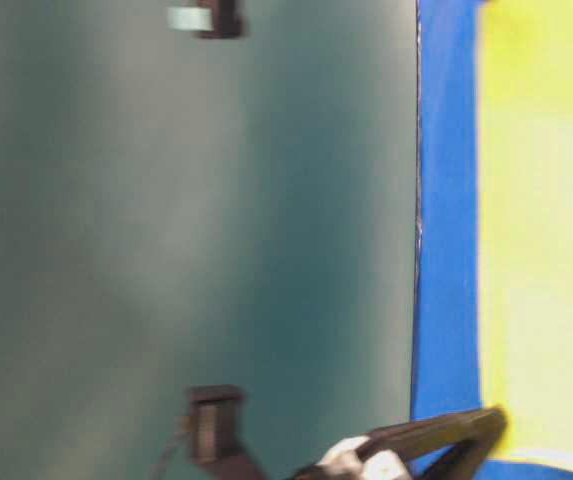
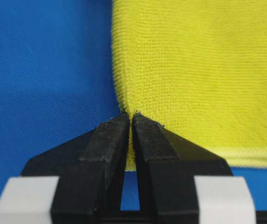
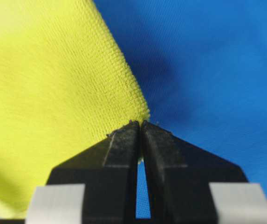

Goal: Fold the yellow towel.
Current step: 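Release corners and regrasp the folded towel's top-left and top-right corners, then lift the folded strip and rotate it vertical, left gripper swinging down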

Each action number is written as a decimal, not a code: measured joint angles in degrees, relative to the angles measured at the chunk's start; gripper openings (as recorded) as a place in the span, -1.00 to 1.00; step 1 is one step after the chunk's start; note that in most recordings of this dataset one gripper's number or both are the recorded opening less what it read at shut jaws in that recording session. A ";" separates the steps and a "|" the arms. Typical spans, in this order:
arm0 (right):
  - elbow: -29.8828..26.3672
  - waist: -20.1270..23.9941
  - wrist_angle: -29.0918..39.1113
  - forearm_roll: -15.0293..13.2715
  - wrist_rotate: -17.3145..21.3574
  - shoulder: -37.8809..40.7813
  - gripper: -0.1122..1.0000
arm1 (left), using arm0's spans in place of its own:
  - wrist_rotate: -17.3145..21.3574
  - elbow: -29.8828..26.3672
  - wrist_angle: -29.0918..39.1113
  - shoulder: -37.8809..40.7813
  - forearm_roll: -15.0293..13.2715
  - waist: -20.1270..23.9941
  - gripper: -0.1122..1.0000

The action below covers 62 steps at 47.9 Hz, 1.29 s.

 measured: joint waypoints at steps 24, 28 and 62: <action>-3.25 1.85 8.61 0.00 0.00 -15.82 -0.75 | -0.26 -1.58 5.54 -15.29 0.00 -4.92 -0.75; -3.25 1.85 8.61 -0.09 0.00 -15.38 -0.75 | -0.35 -1.58 5.27 -15.29 0.00 -5.19 -0.75; -16.44 -11.78 -2.99 -8.09 -0.62 2.55 -0.75 | 0.97 -10.20 -11.16 -3.69 0.00 -18.28 -0.75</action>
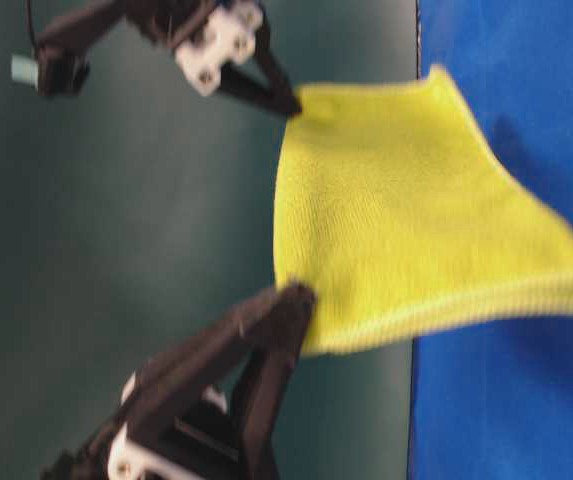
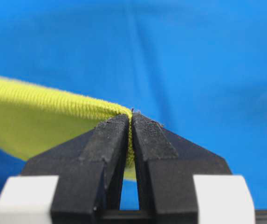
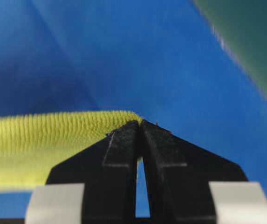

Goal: Fold the yellow towel.
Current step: 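Lift the folded strip and rotate it vertical, left gripper swinging down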

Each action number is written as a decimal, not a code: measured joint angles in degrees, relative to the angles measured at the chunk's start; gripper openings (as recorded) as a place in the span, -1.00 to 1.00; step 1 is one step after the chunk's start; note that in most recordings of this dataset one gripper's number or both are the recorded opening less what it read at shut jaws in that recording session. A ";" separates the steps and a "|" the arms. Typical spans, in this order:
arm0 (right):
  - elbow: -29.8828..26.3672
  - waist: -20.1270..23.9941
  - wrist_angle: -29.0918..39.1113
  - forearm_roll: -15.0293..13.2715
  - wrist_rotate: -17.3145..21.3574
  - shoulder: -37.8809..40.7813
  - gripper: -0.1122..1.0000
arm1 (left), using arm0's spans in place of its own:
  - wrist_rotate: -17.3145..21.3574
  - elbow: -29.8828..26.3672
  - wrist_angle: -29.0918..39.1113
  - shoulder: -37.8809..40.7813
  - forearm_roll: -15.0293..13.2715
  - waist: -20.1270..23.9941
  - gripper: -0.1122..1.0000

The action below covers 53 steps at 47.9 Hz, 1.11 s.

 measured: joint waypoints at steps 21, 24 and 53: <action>-10.37 -0.18 -0.53 -3.87 -0.26 8.79 -0.75 | 0.35 -9.23 -1.85 10.90 0.09 -0.35 -0.75; -10.28 -0.18 -0.44 -3.87 -0.18 8.79 -0.75 | 0.35 -9.49 -1.85 11.07 0.09 -0.35 -0.75; 8.96 -6.06 1.76 -3.96 0.35 -9.49 -0.75 | 5.27 -26.37 -5.36 26.28 -0.18 -0.26 -0.75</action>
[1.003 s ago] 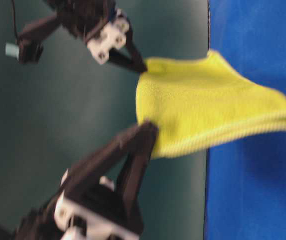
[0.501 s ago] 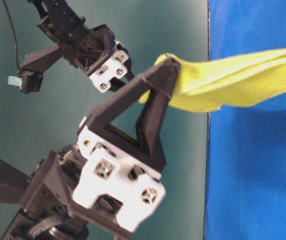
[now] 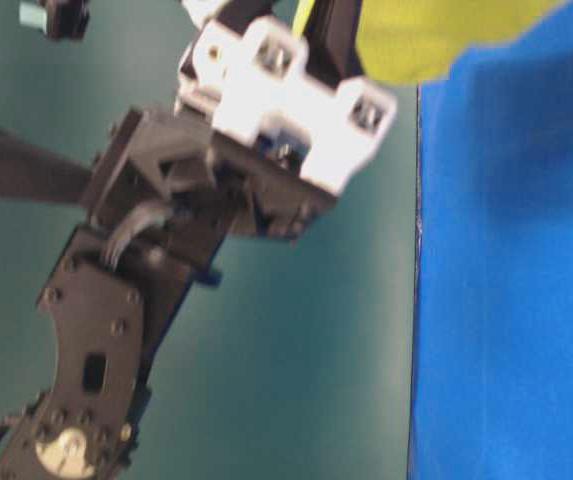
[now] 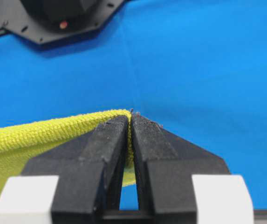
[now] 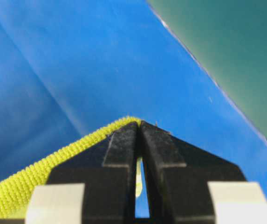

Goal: Fold the yellow towel.
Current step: 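Lift the folded strip and rotate it vertical, left gripper swinging down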

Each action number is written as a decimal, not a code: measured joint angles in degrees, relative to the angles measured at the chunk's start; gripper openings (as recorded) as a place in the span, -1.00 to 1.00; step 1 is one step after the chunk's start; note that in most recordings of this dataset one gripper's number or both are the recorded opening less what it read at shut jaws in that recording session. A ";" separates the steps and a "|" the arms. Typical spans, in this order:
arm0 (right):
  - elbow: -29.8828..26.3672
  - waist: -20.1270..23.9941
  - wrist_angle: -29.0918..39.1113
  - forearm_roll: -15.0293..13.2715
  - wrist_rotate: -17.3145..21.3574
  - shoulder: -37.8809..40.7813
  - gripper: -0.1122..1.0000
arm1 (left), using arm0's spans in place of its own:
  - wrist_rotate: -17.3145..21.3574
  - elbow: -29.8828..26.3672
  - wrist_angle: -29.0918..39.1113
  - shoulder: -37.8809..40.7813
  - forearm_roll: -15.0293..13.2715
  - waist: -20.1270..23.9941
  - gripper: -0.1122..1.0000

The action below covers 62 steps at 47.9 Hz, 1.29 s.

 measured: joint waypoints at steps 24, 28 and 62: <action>-5.98 1.49 -11.43 -0.18 -0.09 16.17 -0.75 | -4.13 13.97 -5.27 -3.52 0.00 -0.09 -0.75; -8.88 2.55 -12.13 -0.26 -0.44 19.78 -0.75 | -4.48 17.31 -7.29 -4.92 0.00 -0.09 -0.75; -15.38 4.75 -12.57 -1.32 -2.55 26.72 -0.70 | -5.36 21.97 -9.76 -7.03 0.00 -0.44 -0.75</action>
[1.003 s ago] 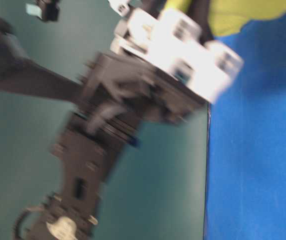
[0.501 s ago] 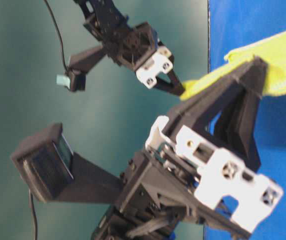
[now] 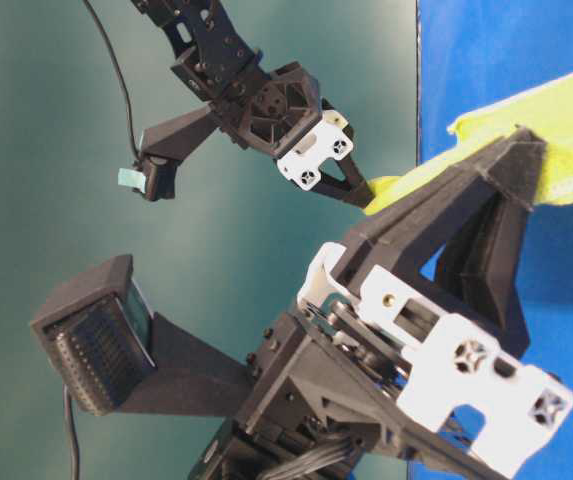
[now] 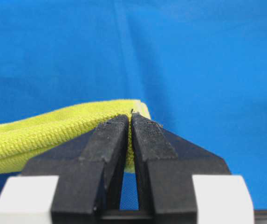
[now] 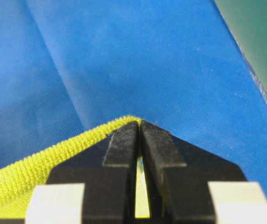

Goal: Fold the yellow towel.
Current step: 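Lift the folded strip and rotate it vertical, left gripper swinging down, then open both grippers and withdraw them to the sides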

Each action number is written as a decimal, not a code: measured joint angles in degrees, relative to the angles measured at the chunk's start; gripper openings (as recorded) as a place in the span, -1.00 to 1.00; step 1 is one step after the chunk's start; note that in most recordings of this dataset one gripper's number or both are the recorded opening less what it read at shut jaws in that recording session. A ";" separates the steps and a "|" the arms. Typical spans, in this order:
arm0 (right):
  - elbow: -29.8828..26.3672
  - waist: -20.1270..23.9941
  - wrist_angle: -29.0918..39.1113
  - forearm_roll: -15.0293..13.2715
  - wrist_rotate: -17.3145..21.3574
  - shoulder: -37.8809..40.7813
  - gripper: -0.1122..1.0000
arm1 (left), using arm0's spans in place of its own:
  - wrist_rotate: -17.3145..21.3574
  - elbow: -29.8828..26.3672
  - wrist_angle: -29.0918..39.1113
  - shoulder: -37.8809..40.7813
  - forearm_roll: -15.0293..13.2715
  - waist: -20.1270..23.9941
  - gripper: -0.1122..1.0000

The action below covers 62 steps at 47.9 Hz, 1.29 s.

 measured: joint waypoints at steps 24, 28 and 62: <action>0.00 -0.62 -1.32 -0.79 -0.18 0.00 0.29 | -1.67 2.37 3.96 -3.87 0.00 0.09 0.71; 0.00 -0.62 -1.23 -0.79 -0.18 -0.09 0.29 | -1.76 2.99 6.94 -5.80 0.00 0.53 0.62; 21.80 3.43 -12.04 2.99 0.88 -28.74 0.29 | -2.11 20.65 0.26 -29.00 0.00 9.14 0.59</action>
